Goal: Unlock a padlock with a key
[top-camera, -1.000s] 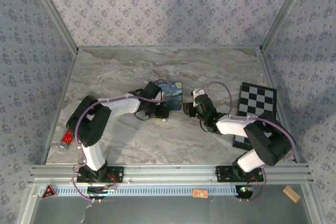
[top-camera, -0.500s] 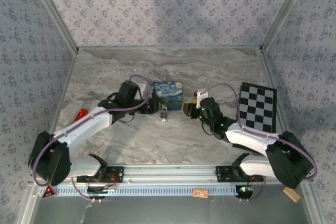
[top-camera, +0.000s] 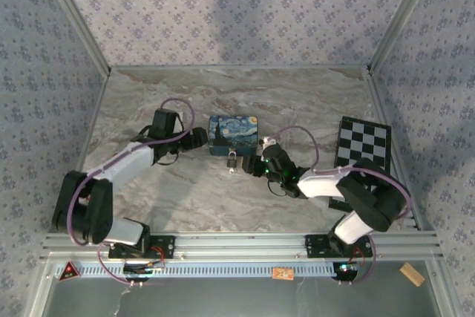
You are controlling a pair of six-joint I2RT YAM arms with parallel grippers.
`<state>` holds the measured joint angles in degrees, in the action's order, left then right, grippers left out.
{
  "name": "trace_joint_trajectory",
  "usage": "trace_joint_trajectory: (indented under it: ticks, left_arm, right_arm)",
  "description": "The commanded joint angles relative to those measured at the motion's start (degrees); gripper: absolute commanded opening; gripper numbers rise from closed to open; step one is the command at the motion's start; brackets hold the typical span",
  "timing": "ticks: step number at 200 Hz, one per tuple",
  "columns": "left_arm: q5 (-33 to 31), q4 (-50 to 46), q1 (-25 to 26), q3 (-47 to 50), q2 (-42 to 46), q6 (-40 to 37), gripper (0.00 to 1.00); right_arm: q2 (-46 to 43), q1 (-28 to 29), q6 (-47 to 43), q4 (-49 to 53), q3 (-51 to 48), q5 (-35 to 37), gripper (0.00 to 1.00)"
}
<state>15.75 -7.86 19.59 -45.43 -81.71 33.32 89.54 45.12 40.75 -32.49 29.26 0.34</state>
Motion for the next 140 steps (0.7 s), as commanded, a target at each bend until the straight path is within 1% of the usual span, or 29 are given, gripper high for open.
trace_joint_trajectory:
  ticks: [1, 34, 46, 82, 92, 117, 140]
  left_arm:
    - [3.79, 4.16, -0.17, -3.52, -3.19, 1.44, 0.83]
    - [5.15, 5.41, -0.17, -5.40, -6.95, 1.75, 0.81]
    - [5.08, 5.30, -0.10, -5.76, -7.70, 1.75, 0.81]
    - [5.00, 5.22, 0.51, -6.07, -9.79, 1.66, 0.80]
    - [4.74, 4.81, 0.70, -6.25, -10.28, 1.75, 0.79]
    - [2.89, 3.93, 1.06, -5.90, -10.90, 1.82, 0.79]
    - [0.96, 3.12, 1.06, -5.59, -11.43, 2.05, 0.78]
  right_arm:
    - [3.70, 0.65, 4.01, -5.19, 2.65, -2.65, 0.43]
    - [8.31, 1.08, 3.06, -3.63, 6.22, -2.83, 0.41]
    - [9.59, 1.11, 2.56, -1.73, 7.71, -2.51, 0.42]
    - [13.98, 1.02, 1.80, -0.42, 11.01, -3.22, 0.42]
    - [14.86, 0.85, 1.88, -0.42, 11.42, -3.29, 0.41]
    - [15.76, 0.40, 2.25, -1.29, 11.44, -4.08, 0.36]
    - [15.06, 0.40, 1.91, -1.51, 10.53, -4.16, 0.36]
